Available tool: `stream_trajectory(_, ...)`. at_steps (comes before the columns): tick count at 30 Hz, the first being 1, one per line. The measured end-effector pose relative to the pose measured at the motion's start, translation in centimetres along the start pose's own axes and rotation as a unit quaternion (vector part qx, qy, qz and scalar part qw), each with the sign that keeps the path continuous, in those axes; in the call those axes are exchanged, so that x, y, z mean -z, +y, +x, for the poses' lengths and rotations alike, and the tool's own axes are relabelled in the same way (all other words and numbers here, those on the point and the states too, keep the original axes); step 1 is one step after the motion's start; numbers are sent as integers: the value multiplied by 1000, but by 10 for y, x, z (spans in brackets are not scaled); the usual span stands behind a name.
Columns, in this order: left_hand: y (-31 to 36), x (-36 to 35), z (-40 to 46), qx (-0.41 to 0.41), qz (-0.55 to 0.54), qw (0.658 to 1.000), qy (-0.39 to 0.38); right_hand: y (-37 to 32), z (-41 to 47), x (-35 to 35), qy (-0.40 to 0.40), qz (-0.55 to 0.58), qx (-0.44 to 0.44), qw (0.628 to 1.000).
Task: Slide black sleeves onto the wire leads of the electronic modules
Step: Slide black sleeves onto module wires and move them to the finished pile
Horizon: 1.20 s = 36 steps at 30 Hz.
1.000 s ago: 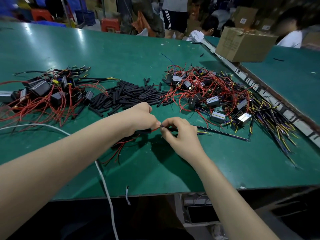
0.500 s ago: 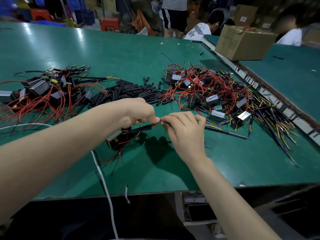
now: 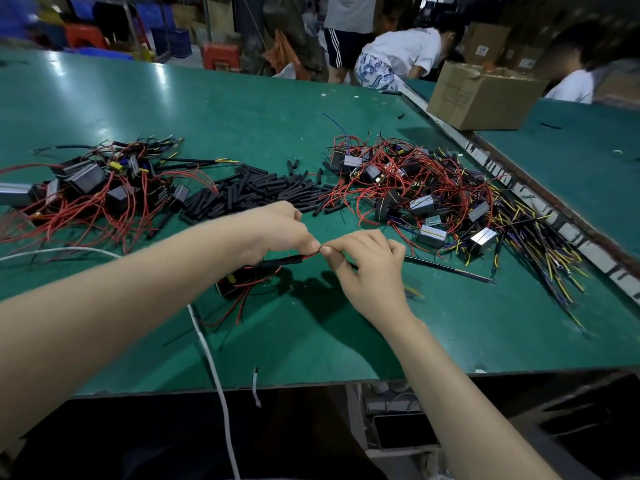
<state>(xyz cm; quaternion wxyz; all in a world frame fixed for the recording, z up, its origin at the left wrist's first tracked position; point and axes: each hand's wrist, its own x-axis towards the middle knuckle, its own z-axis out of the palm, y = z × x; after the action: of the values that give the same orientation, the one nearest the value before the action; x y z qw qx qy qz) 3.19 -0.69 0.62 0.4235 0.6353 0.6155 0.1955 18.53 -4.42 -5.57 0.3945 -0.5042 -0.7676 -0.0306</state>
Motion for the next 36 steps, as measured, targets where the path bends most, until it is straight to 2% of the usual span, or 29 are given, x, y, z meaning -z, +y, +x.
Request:
stream_trajectory(2, -8, -9, -5, -79, 42, 995, 51, 0, 1, -2, -48, 49, -59, 996)
stream_trajectory(4, -12, -18, -13, -164, 125, 971, 119, 2, 3, -2, -75, 107, -108, 986)
stream_trajectory(7, -18, -27, -17, -285, 248, 897, 229, 5, 6, 1, -111, 159, -153, 969)
stream_trajectory(9, -23, -30, -15, -308, 291, 868, 258, 5, 6, -1, -131, 149, -167, 966)
stream_trajectory(10, -25, -31, -14, -299, 283, 873, 261, 5, 6, -2, -128, 131, -166, 969)
stream_trajectory(12, -26, -32, -10, -254, 233, 906, 248, 3, 5, -4, -80, 83, -139, 984)
stream_trajectory(16, -22, -24, -3, -141, 64, 973, 172, -2, -2, -3, 49, -38, -11, 998)
stream_trajectory(19, -17, -18, 0, -98, -74, 985, 121, -7, -2, -5, 98, -55, 28, 993)
stream_trajectory(22, -13, -15, 0, -59, -151, 982, 95, -8, -2, -6, 104, -59, 40, 992)
stream_trajectory(24, -14, -15, 0, -55, -156, 981, 97, -8, -2, -6, 90, -69, 46, 993)
stream_trajectory(26, -13, -18, -3, -86, -42, 984, 148, -8, -1, -7, 71, -75, 54, 993)
stream_trajectory(28, -14, -23, -8, -137, 141, 956, 218, -8, 1, -7, 46, -61, 57, 995)
stream_trajectory(30, -18, -29, -14, -203, 298, 890, 280, -6, 1, -7, -2, -39, 49, 998)
stream_trajectory(32, -25, -34, -18, -276, 417, 813, 299, -4, 1, -6, -80, -28, 20, 996)
stream_trajectory(34, -30, -33, -22, -352, 454, 760, 304, -1, 3, -6, -150, 7, -14, 989)
stream_trajectory(36, -39, -29, -22, -432, 472, 706, 304, 4, 5, -3, -168, 69, -35, 983)
